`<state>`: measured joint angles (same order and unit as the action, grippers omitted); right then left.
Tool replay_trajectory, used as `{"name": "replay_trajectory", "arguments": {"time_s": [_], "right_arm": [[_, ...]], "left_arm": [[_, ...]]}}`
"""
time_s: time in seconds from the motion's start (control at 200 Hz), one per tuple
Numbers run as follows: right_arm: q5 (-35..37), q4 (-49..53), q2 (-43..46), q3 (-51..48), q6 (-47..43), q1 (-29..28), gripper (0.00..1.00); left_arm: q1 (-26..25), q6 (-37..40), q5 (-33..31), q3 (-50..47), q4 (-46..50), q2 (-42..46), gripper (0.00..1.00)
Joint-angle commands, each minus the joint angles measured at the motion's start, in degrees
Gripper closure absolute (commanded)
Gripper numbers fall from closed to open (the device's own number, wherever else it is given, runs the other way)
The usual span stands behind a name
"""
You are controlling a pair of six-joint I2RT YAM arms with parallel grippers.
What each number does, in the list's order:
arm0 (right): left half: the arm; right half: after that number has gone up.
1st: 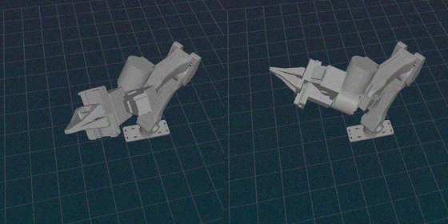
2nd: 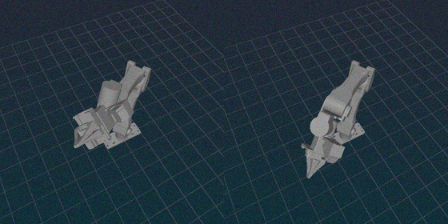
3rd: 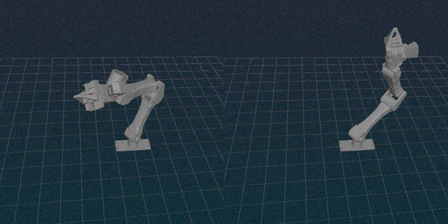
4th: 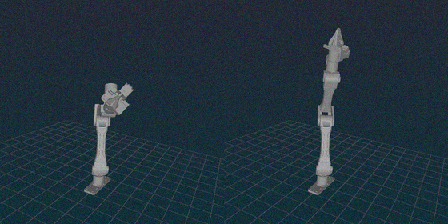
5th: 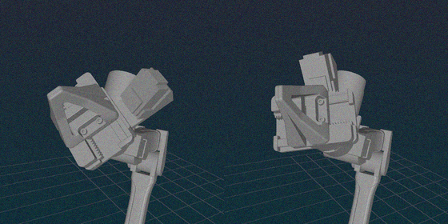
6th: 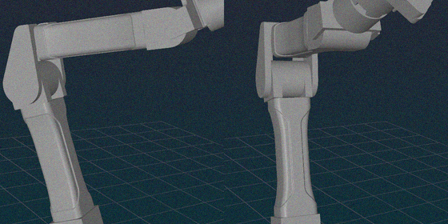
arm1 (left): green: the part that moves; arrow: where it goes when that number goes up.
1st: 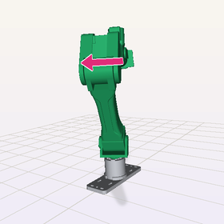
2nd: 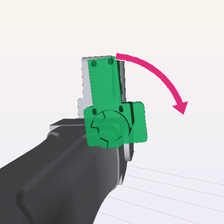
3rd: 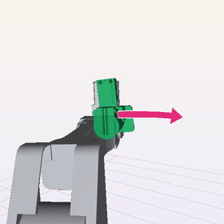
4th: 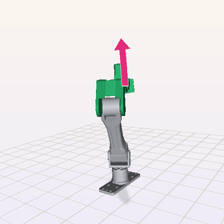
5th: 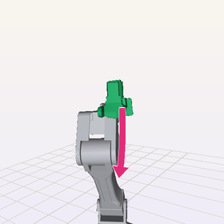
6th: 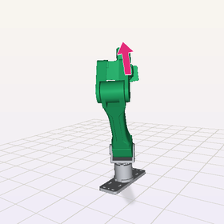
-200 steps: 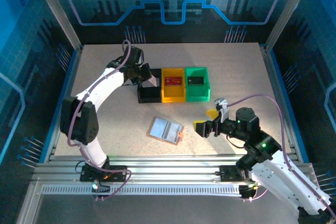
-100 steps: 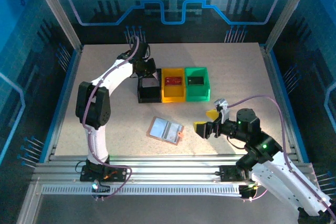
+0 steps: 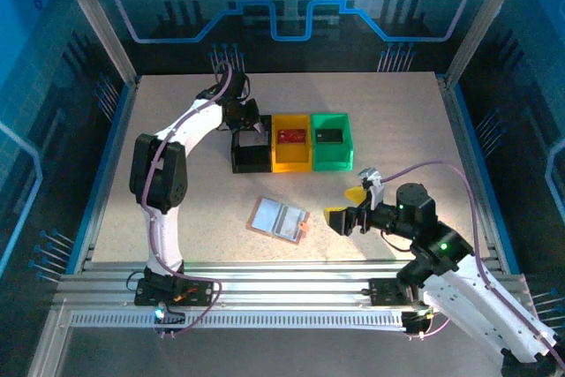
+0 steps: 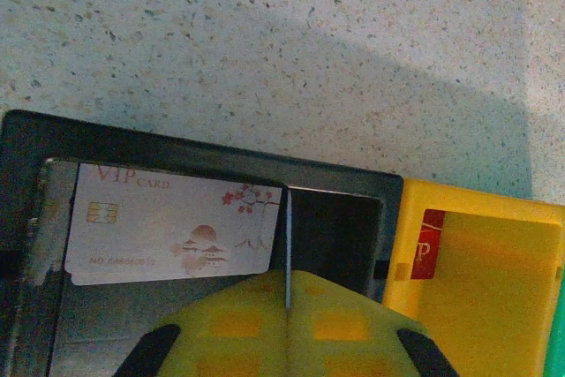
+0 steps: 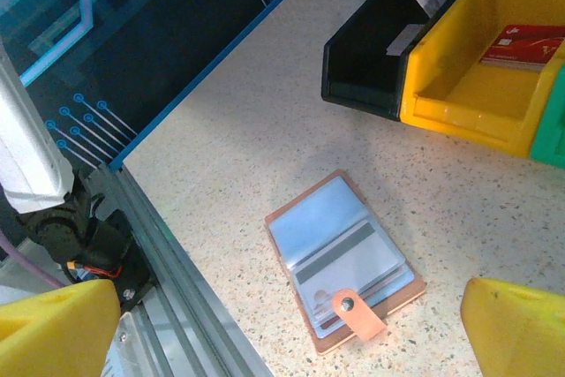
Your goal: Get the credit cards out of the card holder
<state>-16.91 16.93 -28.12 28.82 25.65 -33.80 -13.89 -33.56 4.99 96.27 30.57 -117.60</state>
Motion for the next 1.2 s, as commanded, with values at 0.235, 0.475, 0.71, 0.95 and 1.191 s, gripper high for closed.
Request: {"name": "replay_trajectory", "arguments": {"time_s": [0.235,0.475,0.71,0.95,1.191], "right_arm": [[-0.32,-0.72,-0.01,-1.05,-0.24,-1.03,0.00],[-0.06,-0.67,-0.27,-1.04,-0.27,-1.50,0.00],[0.49,-0.58,-0.27,-0.89,-0.51,-1.72,0.00],[0.61,-0.50,-0.18,-1.04,-0.58,-1.92,0.00],[0.73,-0.76,-0.45,-1.20,-0.49,-2.00,0.00]], "left_arm": [[1.49,0.47,1.91,-2.36,-2.17,-1.19,1.00],[1.41,-0.14,3.48,-2.96,-3.03,-2.17,0.96],[1.15,-0.39,4.59,-3.79,-4.10,-2.55,0.93],[0.98,0.16,4.52,-3.63,-3.76,-2.92,0.88],[0.97,0.68,4.32,-4.23,-3.50,-3.06,0.83]]}}
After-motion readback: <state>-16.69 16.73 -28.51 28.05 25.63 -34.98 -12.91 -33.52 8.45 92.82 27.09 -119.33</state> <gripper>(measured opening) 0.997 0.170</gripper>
